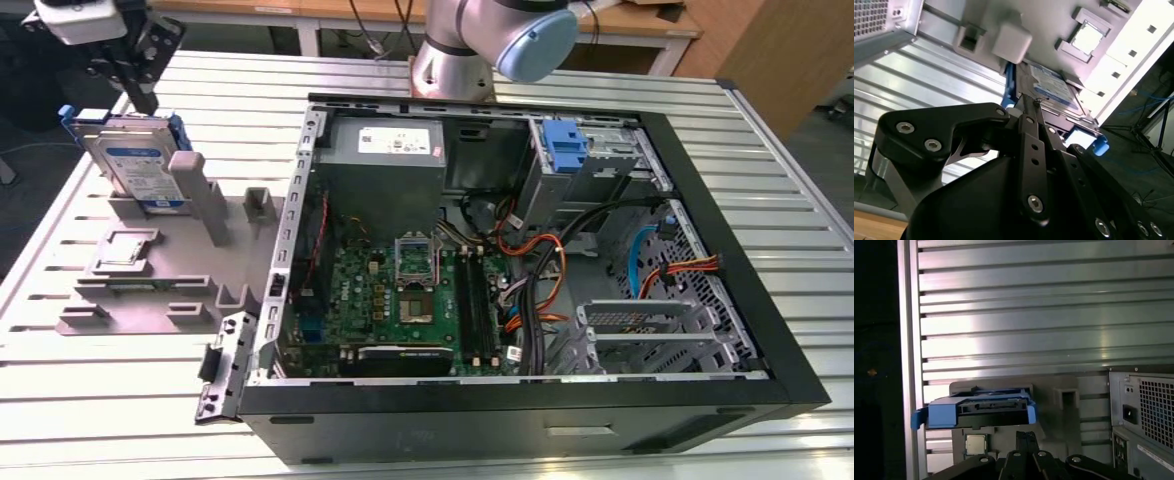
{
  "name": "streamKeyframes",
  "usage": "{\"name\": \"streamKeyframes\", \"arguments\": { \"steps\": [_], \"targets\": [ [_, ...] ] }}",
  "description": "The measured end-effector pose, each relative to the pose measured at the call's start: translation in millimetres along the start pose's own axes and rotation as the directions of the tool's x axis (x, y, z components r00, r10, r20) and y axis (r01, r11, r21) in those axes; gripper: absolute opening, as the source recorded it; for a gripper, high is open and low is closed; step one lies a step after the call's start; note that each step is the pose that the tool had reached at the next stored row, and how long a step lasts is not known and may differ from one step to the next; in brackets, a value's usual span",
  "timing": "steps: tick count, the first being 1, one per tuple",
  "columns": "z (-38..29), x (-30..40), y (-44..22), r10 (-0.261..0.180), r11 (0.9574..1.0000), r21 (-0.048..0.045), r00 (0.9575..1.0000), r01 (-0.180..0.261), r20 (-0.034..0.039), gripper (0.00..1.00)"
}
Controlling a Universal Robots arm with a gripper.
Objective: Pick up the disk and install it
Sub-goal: 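Reach for the disk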
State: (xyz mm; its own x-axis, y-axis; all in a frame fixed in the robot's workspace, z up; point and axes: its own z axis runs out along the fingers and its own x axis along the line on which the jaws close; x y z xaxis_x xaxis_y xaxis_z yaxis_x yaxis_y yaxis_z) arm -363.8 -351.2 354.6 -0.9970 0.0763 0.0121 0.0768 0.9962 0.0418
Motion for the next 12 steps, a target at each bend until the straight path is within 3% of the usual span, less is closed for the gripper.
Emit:
{"name": "streamKeyframes", "arguments": {
  "steps": [12],
  "targets": [
    [9.9,52.4,5.5,0.0,1.0,0.0006,1.0,0.0,-0.0083,0.1]
  ]
}}
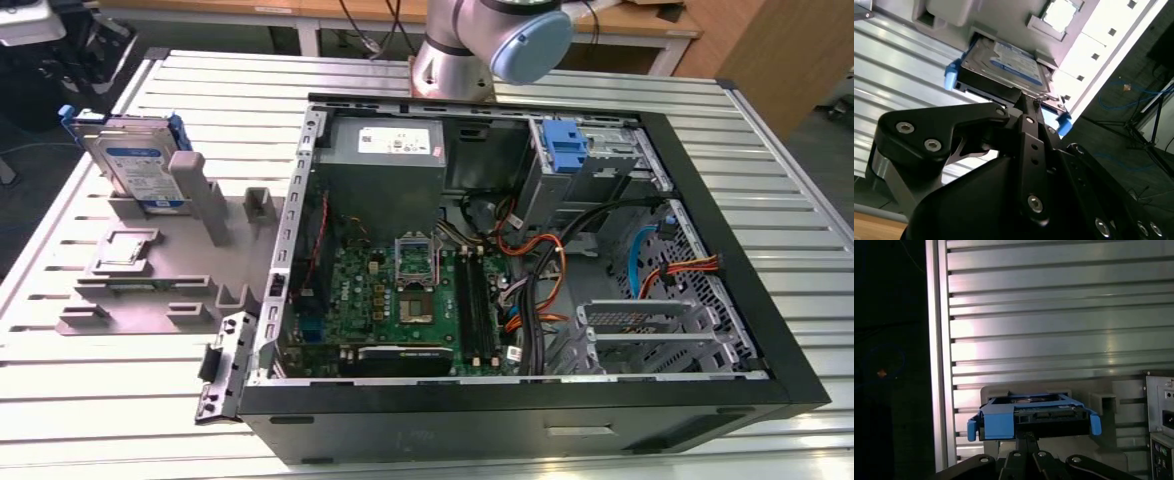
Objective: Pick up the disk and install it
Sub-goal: 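Reach for the disk, then pick up the disk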
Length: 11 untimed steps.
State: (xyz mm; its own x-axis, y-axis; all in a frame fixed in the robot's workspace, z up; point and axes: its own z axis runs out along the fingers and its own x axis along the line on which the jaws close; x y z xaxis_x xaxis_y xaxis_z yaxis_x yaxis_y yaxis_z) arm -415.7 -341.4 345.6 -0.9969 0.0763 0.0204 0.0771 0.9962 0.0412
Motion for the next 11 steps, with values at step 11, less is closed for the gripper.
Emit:
{"name": "streamKeyframes", "arguments": {
  "steps": [11],
  "targets": [
    [0.4,2.0,0.0,0.0,1.0,0.0001,1.0,0.0,-0.0001,0.1]
  ]
}}
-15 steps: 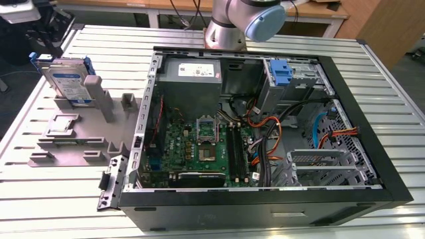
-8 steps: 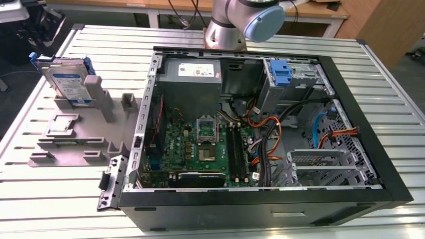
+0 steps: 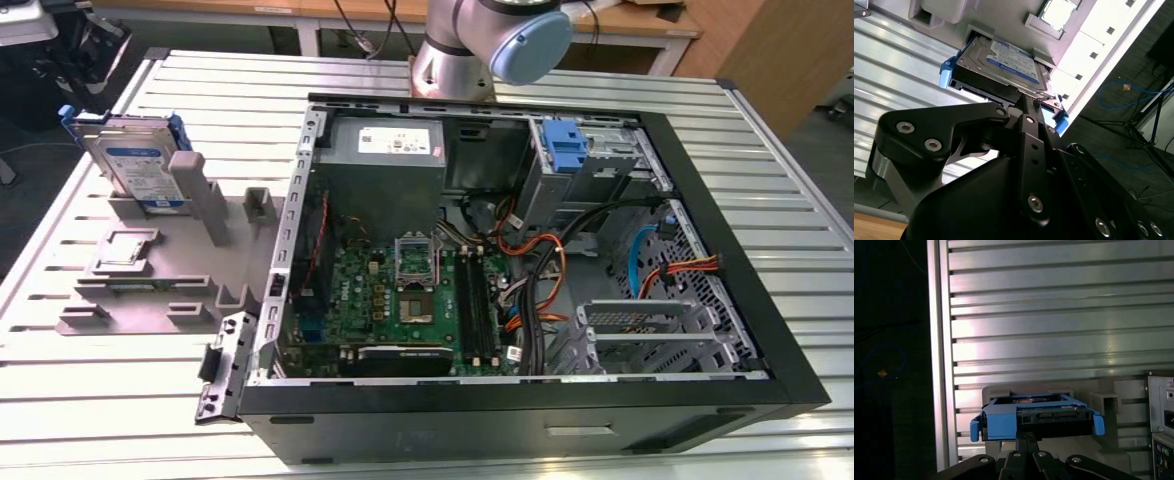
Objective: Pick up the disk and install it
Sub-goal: 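Pick up the disk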
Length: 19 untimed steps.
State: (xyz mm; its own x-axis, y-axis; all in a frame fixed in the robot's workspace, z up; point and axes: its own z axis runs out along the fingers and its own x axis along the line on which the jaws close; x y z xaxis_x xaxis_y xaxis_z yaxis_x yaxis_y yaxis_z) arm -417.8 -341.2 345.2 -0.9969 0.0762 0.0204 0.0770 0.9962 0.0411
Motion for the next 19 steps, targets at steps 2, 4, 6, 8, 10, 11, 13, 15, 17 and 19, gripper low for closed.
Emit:
{"name": "streamKeyframes", "arguments": {
  "steps": [2,4,6,8,10,11,13,15,17,19],
  "targets": [
    [0.0,0.0,0.0,0.0,1.0,0.0,1.0,0.0,0.0,0.1],
    [0.0,0.0,0.0,0.0,1.0,0.0,1.0,0.0,0.0,0.1],
    [0.0,0.1,0.0,-0.004,1.0,0.0001,1.0,0.004,-0.0002,0.1],
    [0.0,0.1,0.0,-0.028,0.9996,0.0006,0.9996,0.028,-0.0012,0.1],
    [0.1,0.1,0.0,-0.063,0.998,0.0012,0.998,0.063,-0.0026,0.1],
    [0.0,0.1,0.0,-0.081,0.9967,0.0015,0.9967,0.081,-0.0035,0.1],
    [0.1,0.1,0.0,-0.117,0.9931,0.002,0.9931,0.117,-0.0049,0.1],
    [0.0,0.1,0.0,-0.154,0.9881,0.0026,0.988,0.154,-0.0066,0.1],
    [0.1,0.0,0.0,-0.189,0.9819,0.0031,0.9819,0.189,-0.0081,0.1],
    [0.1,0.0,0.0,-0.225,0.9744,0.0035,0.9744,0.225,-0.0097,0.1]
  ]
}}
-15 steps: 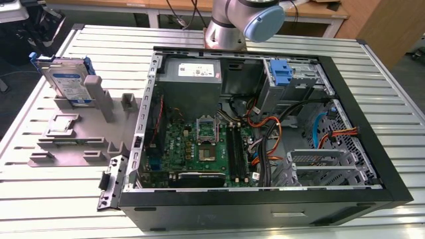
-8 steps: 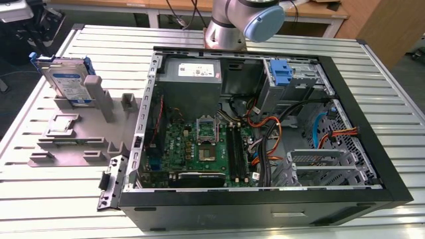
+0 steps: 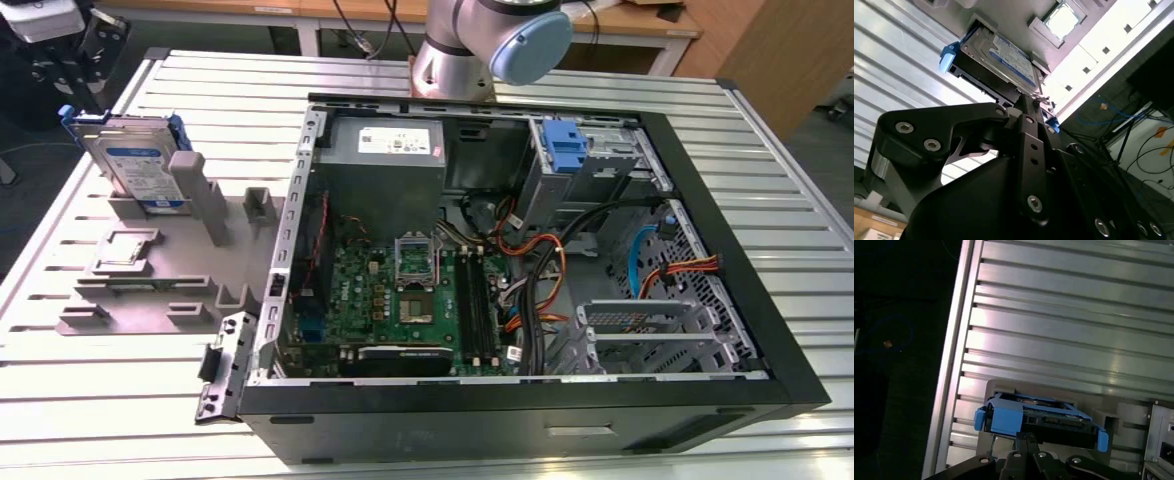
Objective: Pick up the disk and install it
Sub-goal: 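Pick up the disk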
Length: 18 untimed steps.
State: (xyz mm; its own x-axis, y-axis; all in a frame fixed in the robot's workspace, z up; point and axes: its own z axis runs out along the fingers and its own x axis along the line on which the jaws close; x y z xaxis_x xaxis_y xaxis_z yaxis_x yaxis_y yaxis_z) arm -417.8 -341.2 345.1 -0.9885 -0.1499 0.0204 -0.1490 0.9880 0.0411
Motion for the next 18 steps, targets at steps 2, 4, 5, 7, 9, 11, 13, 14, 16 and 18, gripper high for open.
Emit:
{"name": "streamKeyframes", "arguments": {
  "steps": [2,4,5,7,9,11,13,14,16,18],
  "targets": [
    [0.0,0.0,0.0,-0.034,0.9994,0.0007,0.9994,0.034,-0.0015,0.1],
    [0.0,0.0,0.0,-0.048,0.9988,0.001,0.9988,0.048,-0.002,0.1],
    [0.0,0.0,0.0,-0.049,0.9988,0.0009,0.9988,0.049,-0.002,0.1],
    [0.0,0.0,0.0,-0.052,0.9986,0.001,0.9986,0.052,-0.0022,0.1],
    [0.0,0.0,0.0,-0.053,0.9986,0.001,0.9986,0.053,-0.0022,0.1],
    [0.0,0.0,0.0,-0.054,0.9985,0.0011,0.9985,0.054,-0.0023,0.1],
    [0.0,0.0,0.0,-0.056,0.9984,0.0011,0.9984,0.056,-0.0024,0.1],
    [0.0,0.0,0.0,-0.058,0.9983,0.0011,0.9983,0.058,-0.0025,0.1],
    [0.0,0.0,0.0,-0.06,0.9982,0.0012,0.9982,0.06,-0.0025,0.1],
    [0.0,0.0,0.0,-0.061,0.9981,0.0012,0.9981,0.061,-0.0026,0.1]
  ]
}}
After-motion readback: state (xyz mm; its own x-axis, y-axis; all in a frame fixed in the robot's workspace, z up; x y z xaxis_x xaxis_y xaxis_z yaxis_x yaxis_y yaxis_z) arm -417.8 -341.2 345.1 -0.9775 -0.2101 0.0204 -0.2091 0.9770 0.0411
